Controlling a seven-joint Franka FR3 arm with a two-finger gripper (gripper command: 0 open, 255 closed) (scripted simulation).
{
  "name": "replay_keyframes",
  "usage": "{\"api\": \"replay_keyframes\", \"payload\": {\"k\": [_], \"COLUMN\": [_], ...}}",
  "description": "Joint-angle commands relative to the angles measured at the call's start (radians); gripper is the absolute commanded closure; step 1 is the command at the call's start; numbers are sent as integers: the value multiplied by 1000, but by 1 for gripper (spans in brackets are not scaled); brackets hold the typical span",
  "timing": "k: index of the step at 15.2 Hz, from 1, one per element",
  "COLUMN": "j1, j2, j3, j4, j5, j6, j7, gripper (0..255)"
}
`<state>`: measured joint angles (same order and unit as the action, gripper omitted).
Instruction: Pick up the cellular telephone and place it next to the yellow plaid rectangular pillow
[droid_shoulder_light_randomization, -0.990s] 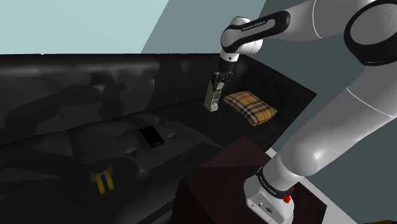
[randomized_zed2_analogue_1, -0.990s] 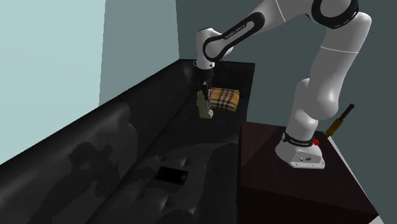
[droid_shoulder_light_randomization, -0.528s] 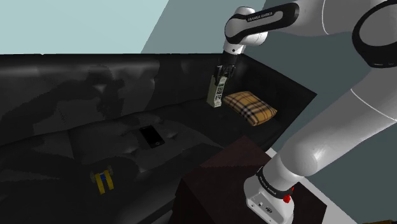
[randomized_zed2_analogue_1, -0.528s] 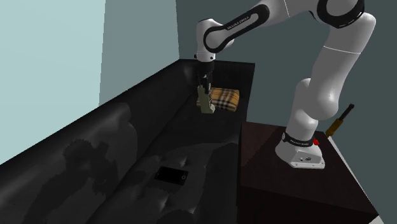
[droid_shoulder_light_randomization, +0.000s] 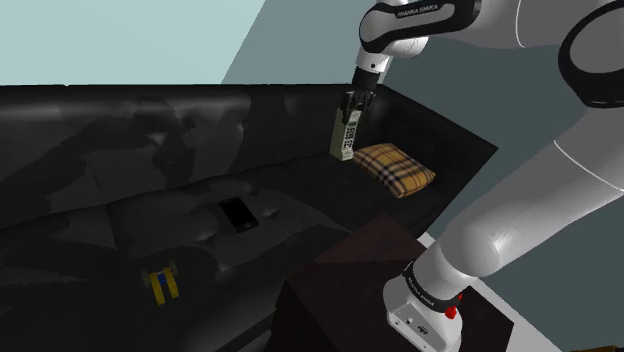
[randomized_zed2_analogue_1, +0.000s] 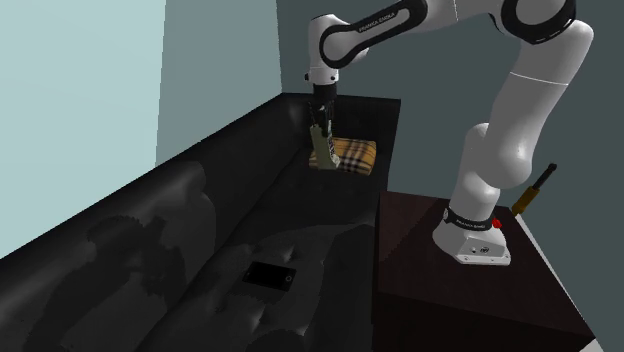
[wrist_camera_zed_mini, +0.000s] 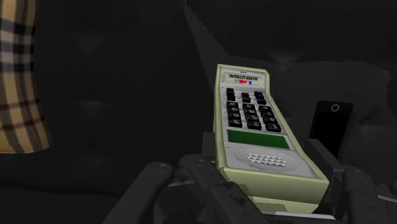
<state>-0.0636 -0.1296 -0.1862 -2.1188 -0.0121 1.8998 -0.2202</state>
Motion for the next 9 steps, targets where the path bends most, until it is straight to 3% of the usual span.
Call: {"api": "replay_keyframes", "payload": {"k": [1,9], "j1": [-13,-93], "j2": [35,252], "j3": [-18,-98], "j4": [30,205], "j5": [2,43], "j6": [4,40], "j7": [-32,-210], "gripper": [255,255]}}
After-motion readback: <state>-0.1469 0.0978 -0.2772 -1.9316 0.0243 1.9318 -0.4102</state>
